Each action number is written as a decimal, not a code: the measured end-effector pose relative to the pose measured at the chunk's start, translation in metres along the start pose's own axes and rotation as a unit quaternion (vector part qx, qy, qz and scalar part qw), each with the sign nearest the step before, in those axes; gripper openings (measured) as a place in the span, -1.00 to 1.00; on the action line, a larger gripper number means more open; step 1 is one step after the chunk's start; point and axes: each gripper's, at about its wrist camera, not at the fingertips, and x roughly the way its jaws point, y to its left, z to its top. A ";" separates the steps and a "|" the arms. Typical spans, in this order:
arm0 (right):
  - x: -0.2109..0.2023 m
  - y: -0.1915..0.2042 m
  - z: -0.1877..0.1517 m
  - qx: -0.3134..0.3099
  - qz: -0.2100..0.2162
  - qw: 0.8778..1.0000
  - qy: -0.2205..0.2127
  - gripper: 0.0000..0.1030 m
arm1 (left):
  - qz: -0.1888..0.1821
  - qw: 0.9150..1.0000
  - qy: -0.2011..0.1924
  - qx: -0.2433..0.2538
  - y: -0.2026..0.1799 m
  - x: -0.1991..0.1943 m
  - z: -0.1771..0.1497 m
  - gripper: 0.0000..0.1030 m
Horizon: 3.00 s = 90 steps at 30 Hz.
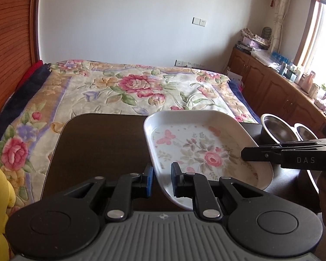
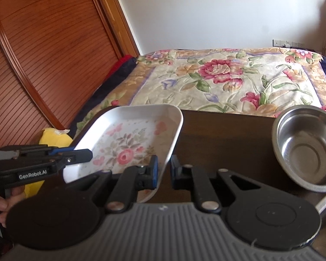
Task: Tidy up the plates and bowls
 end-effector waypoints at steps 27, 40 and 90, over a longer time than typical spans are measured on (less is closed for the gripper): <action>-0.065 0.011 -0.044 -0.021 0.011 0.999 -0.030 -0.73 | 0.001 0.999 -0.025 0.024 -0.042 -0.072 -0.052 -0.66; -0.081 0.020 -0.079 -0.029 0.026 0.999 -0.021 -0.73 | -0.002 1.000 -0.022 0.019 -0.045 -0.090 -0.087 -0.67; -0.097 0.031 -0.114 -0.059 0.048 0.997 -0.012 -0.64 | 0.002 1.000 -0.011 0.009 -0.041 -0.104 -0.130 -0.66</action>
